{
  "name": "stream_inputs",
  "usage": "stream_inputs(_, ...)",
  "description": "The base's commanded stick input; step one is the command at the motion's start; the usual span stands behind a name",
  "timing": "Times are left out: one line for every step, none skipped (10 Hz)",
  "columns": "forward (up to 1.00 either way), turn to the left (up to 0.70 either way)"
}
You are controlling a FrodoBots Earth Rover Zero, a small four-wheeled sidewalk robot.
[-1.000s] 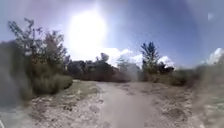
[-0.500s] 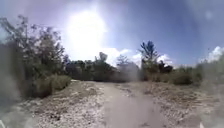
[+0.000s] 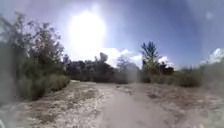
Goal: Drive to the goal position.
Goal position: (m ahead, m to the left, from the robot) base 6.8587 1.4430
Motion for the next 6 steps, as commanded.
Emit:
stream_inputs(0.7,0.0)
stream_inputs(0.7,0.0)
stream_inputs(0.7,0.0)
stream_inputs(0.7,0.0)
stream_inputs(0.7,0.0)
stream_inputs(0.7,0.0)
